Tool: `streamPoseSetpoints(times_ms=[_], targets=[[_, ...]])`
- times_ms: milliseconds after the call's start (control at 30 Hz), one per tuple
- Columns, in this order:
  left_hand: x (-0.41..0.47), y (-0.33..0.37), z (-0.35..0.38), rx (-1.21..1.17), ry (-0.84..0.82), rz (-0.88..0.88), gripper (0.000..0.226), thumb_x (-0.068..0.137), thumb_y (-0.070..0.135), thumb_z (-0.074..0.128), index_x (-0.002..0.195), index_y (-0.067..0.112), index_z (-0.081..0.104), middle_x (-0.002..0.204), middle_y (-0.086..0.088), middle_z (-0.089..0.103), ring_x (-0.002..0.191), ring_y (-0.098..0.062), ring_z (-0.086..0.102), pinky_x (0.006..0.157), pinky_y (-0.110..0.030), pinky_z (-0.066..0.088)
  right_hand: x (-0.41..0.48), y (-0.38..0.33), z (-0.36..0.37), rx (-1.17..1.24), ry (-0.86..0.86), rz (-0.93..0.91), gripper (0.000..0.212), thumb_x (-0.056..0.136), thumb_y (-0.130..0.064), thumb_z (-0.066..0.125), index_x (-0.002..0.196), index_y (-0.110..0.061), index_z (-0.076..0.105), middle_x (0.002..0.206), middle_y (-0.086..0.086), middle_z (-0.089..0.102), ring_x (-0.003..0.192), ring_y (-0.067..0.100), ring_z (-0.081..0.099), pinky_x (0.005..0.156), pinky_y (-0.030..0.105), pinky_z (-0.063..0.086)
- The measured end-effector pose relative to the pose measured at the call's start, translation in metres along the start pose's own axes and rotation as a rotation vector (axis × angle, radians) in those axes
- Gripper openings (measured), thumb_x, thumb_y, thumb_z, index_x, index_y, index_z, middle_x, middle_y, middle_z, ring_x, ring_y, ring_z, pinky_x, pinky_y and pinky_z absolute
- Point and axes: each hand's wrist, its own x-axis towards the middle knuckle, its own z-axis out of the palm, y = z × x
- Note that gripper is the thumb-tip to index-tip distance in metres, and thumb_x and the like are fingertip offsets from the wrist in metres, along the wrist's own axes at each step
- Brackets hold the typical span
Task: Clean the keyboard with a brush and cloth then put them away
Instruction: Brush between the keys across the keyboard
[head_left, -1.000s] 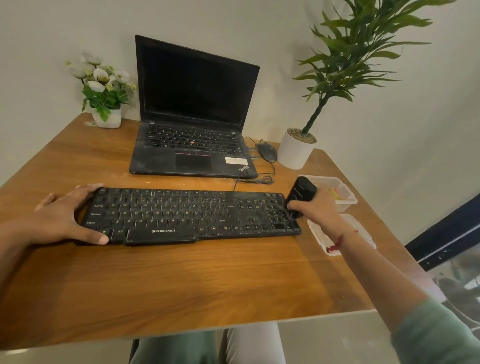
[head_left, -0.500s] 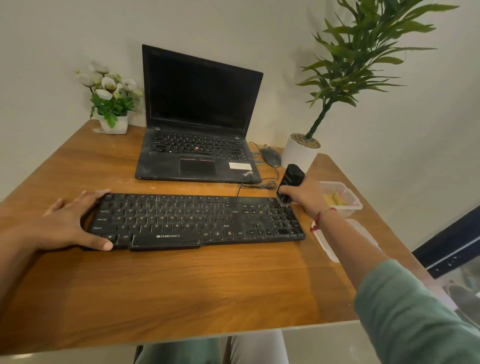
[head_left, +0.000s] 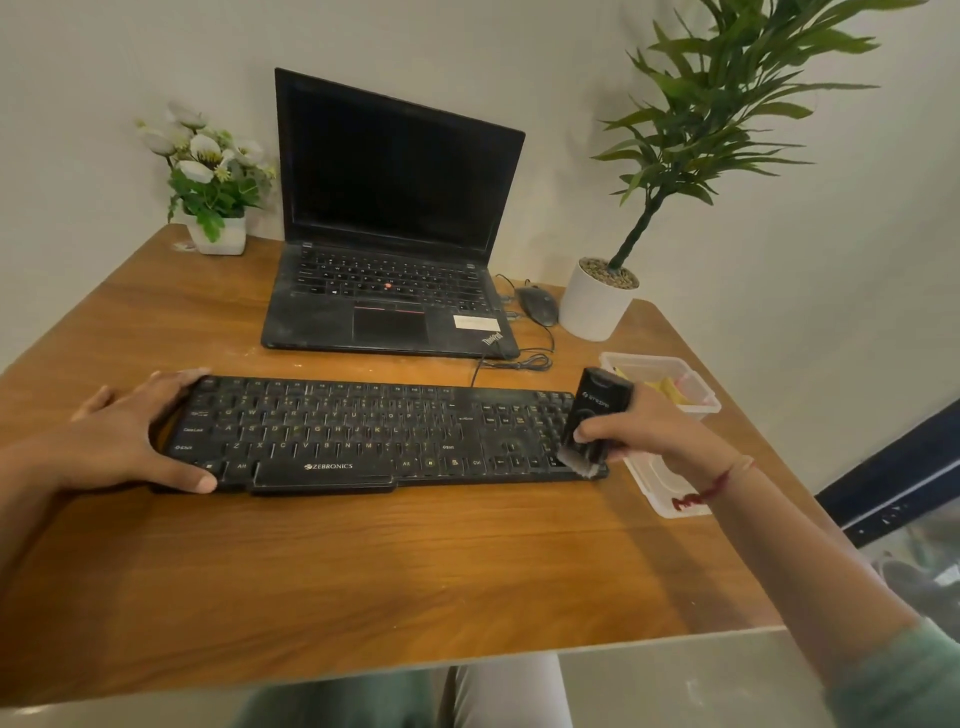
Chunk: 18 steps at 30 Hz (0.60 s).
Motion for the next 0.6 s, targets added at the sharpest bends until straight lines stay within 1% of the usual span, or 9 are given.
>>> streamPoseSetpoints(times_ms=[100, 200, 267, 333, 433, 467, 500, 567, 600], targets=[[-0.001, 0.001, -0.001, 0.003, -0.008, -0.005, 0.144, 0.019, 0.088, 0.064, 0.145, 0.041, 0.012, 0.153, 0.005, 0.025, 0.143, -0.017, 0.013, 0.114, -0.042, -0.004, 0.021, -0.013, 0.004, 0.011, 0.197, -0.082, 0.027, 0.071, -0.019, 0.078, 0.090, -0.017, 0.060, 0.085, 0.003, 0.068, 0.075, 0.012, 0.065, 0.052, 0.017, 0.050], [-0.003, 0.005, -0.002, 0.008, -0.015, -0.005, 0.142, 0.019, 0.090, 0.062, 0.143, 0.047, 0.008, 0.155, 0.006, 0.021, 0.144, -0.012, 0.005, 0.114, -0.040, -0.007, 0.042, -0.016, 0.017, -0.140, 0.384, -0.145, 0.026, 0.069, -0.031, 0.077, 0.081, -0.013, 0.062, 0.073, -0.001, 0.063, 0.074, 0.014, 0.062, 0.054, 0.019, 0.044], [-0.004, 0.007, -0.002, 0.009, -0.015, -0.002, 0.138, 0.019, 0.090, 0.061, 0.139, 0.051, 0.005, 0.155, 0.006, 0.020, 0.144, -0.012, 0.004, 0.113, -0.039, -0.008, 0.046, -0.014, 0.028, -0.191, 0.376, -0.152, 0.031, 0.068, -0.036, 0.077, 0.079, -0.011, 0.062, 0.071, -0.001, 0.063, 0.071, 0.014, 0.061, 0.053, 0.022, 0.046], [-0.004, 0.007, -0.003, 0.006, -0.018, -0.002, 0.137, 0.019, 0.090, 0.061, 0.138, 0.052, 0.005, 0.155, 0.006, 0.022, 0.144, -0.012, 0.004, 0.113, -0.039, -0.008, 0.043, -0.013, 0.036, -0.184, 0.296, -0.159, 0.032, 0.066, -0.034, 0.079, 0.082, -0.011, 0.062, 0.073, 0.001, 0.066, 0.070, 0.012, 0.063, 0.057, 0.025, 0.052], [-0.003, 0.004, -0.002, 0.001, -0.005, -0.007, 0.142, 0.018, 0.089, 0.062, 0.142, 0.047, 0.008, 0.154, 0.005, 0.024, 0.144, -0.014, 0.008, 0.114, -0.040, -0.007, 0.035, -0.014, 0.032, 0.095, 0.118, -0.120, 0.026, 0.068, -0.019, 0.081, 0.084, -0.019, 0.061, 0.087, 0.006, 0.070, 0.079, 0.016, 0.069, 0.069, 0.033, 0.059], [-0.002, 0.003, -0.002, 0.005, 0.001, -0.008, 0.143, 0.018, 0.089, 0.062, 0.143, 0.045, 0.010, 0.153, 0.005, 0.025, 0.143, -0.015, 0.011, 0.114, -0.040, -0.006, 0.035, -0.014, 0.027, 0.105, 0.136, -0.130, 0.025, 0.068, -0.018, 0.080, 0.082, -0.020, 0.060, 0.087, 0.006, 0.070, 0.079, 0.016, 0.069, 0.068, 0.033, 0.059], [-0.002, 0.002, -0.002, 0.011, 0.005, -0.007, 0.143, 0.018, 0.089, 0.062, 0.144, 0.044, 0.011, 0.153, 0.005, 0.026, 0.143, -0.016, 0.014, 0.114, -0.041, -0.005, 0.038, -0.013, 0.020, 0.028, 0.213, -0.151, 0.022, 0.068, -0.020, 0.080, 0.077, -0.020, 0.059, 0.083, 0.005, 0.069, 0.075, 0.014, 0.067, 0.062, 0.029, 0.057], [0.000, 0.001, 0.000, 0.025, 0.012, 0.003, 0.144, 0.018, 0.090, 0.062, 0.144, 0.042, 0.012, 0.152, 0.005, 0.027, 0.142, -0.017, 0.017, 0.115, -0.042, -0.004, 0.045, -0.012, 0.011, -0.128, 0.381, -0.169, 0.024, 0.070, -0.023, 0.078, 0.067, -0.016, 0.056, 0.070, 0.003, 0.063, 0.065, 0.013, 0.060, 0.051, 0.021, 0.046], [0.000, 0.001, 0.000, 0.025, 0.013, 0.006, 0.144, 0.018, 0.090, 0.062, 0.144, 0.042, 0.012, 0.152, 0.005, 0.027, 0.142, -0.017, 0.016, 0.114, -0.042, -0.005, 0.047, -0.010, 0.010, -0.170, 0.422, -0.172, 0.025, 0.071, -0.024, 0.077, 0.065, -0.014, 0.055, 0.067, 0.004, 0.061, 0.064, 0.015, 0.058, 0.050, 0.021, 0.042]])
